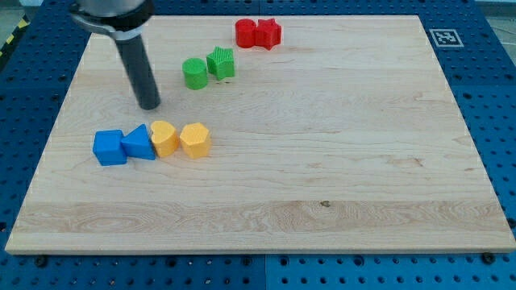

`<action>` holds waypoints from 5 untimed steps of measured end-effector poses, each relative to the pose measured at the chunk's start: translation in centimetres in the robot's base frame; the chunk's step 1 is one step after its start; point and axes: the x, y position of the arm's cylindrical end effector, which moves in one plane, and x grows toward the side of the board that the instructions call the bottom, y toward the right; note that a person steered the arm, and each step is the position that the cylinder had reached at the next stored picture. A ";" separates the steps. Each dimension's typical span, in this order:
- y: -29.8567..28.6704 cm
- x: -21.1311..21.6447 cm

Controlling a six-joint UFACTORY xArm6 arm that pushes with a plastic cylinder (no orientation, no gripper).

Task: Separate the blue triangle from blue cube

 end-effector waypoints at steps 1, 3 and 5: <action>-2.0 0.0; -2.0 3.5; 0.0 5.2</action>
